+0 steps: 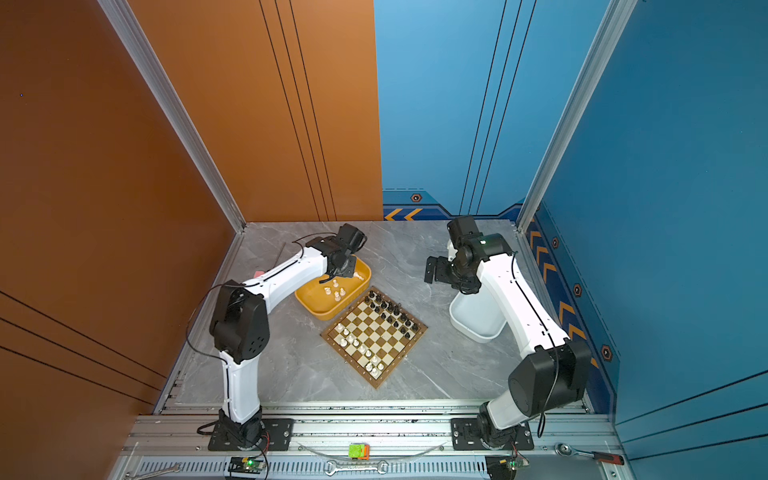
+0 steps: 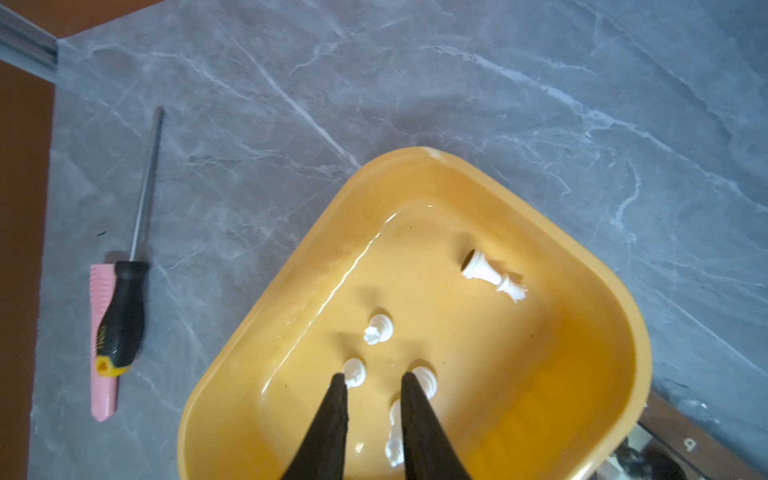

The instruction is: Set up the chess pieces on the board

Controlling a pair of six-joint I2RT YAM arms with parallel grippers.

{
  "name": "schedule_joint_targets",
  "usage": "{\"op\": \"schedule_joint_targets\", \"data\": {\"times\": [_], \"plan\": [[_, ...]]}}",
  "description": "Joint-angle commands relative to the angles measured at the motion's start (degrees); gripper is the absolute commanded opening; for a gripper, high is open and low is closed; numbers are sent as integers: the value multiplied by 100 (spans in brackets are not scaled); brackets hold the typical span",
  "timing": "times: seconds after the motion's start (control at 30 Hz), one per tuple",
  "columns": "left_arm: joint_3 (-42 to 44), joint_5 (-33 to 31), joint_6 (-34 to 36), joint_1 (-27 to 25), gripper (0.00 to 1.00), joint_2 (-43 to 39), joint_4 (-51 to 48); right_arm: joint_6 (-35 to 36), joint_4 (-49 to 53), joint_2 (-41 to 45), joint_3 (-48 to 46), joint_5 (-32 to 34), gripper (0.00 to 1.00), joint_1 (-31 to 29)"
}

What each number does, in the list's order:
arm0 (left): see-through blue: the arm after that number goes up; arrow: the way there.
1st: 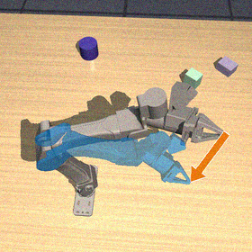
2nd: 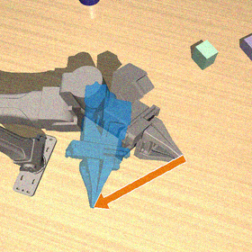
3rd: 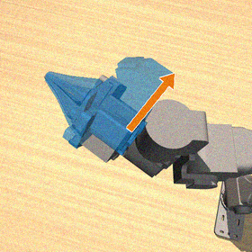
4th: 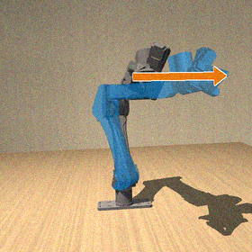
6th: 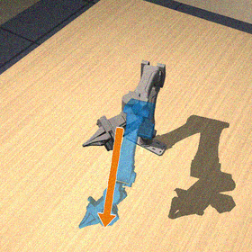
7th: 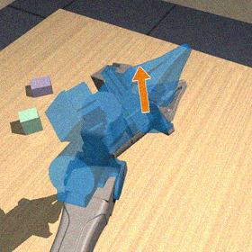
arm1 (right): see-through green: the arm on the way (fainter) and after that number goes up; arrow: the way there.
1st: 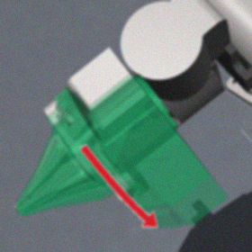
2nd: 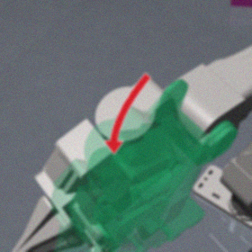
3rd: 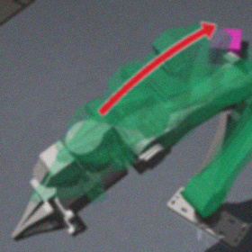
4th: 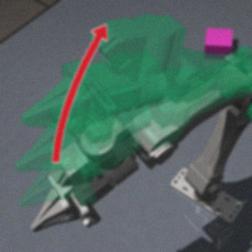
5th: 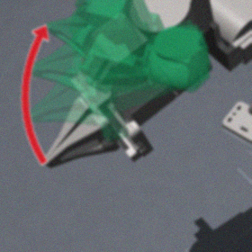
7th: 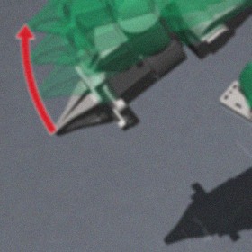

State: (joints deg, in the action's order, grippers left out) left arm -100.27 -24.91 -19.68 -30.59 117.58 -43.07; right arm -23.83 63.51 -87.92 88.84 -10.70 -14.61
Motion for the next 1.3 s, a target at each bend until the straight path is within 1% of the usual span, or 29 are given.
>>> {"op": "schedule_joint_targets", "data": {"times": [0.0,0.17,0.4,0.6,0.8,0.97,1.27], "plan": [[-456,475,180,74,26,429,-247,-31,152,-135,236,32,100,11],[-975,747,263,172,26,967,-309,-103,231,-284,417,111,100,-25],[-1408,1265,115,381,30,1315,-306,-208,312,-419,591,230,100,-77],[-1803,1648,-6,414,31,1666,-372,-278,303,-448,606,300,100,-100],[-1774,1911,-80,379,30,1817,-402,-330,311,-469,626,349,100,-117],[-1612,1919,-139,375,30,1856,-384,-350,316,-460,652,363,100,-126],[-1769,2015,-193,413,29,2015,-378,-360,364,-466,689,384,100,-147]]}}
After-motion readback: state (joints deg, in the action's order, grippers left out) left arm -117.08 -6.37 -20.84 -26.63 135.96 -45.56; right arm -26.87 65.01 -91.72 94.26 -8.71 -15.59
